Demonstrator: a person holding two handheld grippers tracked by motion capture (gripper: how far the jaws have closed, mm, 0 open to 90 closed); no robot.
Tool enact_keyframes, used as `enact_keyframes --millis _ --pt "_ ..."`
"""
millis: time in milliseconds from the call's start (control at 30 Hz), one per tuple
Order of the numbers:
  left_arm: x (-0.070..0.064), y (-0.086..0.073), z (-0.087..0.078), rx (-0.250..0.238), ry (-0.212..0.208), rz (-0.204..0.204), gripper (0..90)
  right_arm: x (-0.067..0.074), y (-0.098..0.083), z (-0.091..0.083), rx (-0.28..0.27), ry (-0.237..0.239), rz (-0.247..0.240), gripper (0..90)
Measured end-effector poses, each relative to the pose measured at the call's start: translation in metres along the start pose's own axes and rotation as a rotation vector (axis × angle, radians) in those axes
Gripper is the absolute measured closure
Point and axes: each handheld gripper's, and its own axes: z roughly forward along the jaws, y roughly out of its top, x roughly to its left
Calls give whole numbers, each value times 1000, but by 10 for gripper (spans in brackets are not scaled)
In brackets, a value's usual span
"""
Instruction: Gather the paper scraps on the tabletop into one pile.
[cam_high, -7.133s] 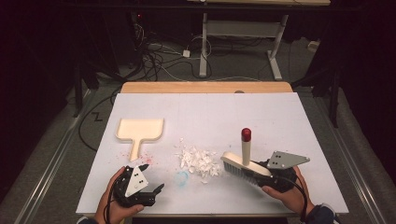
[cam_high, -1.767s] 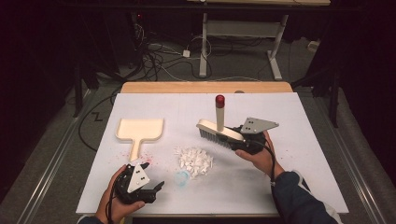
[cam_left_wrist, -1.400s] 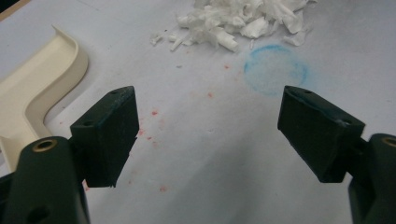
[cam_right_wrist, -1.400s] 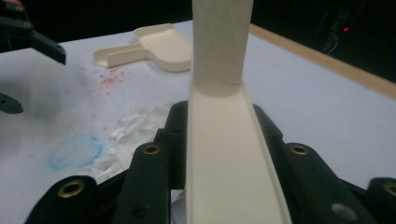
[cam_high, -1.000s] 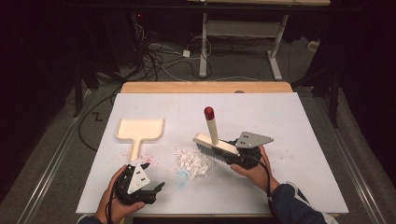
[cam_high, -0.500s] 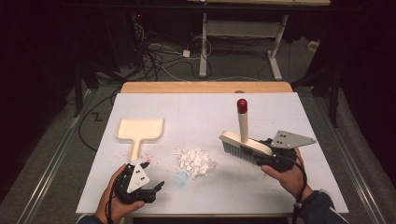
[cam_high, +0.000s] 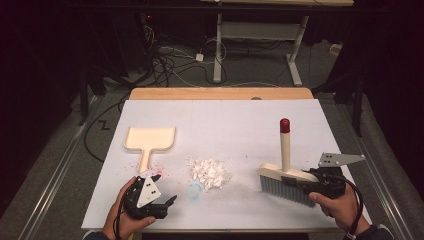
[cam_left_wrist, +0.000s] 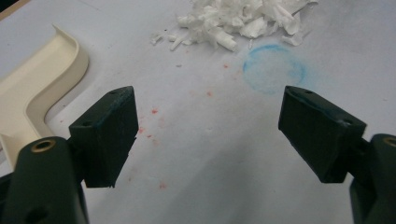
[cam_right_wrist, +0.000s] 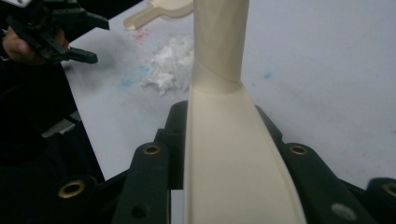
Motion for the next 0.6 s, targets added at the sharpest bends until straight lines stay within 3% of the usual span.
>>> enact_keyframes --millis 167,333,400,467,533,600 --pt "0 -1 0 5 -4 4 191 -21 -5 18 91 47 114 681" --pt "0 0 2 12 -10 9 191 -50 3 34 155 13 169 662" --pt "0 0 3 14 -13 11 191 -60 7 40 199 24 169 626" --pt "0 0 3 16 -13 12 192 -72 12 43 206 60 184 604" --pt "-1 1 4 13 -13 14 191 -79 18 44 229 86 128 589" --pt "-2 1 4 12 -14 18 191 -81 22 44 224 73 102 520"
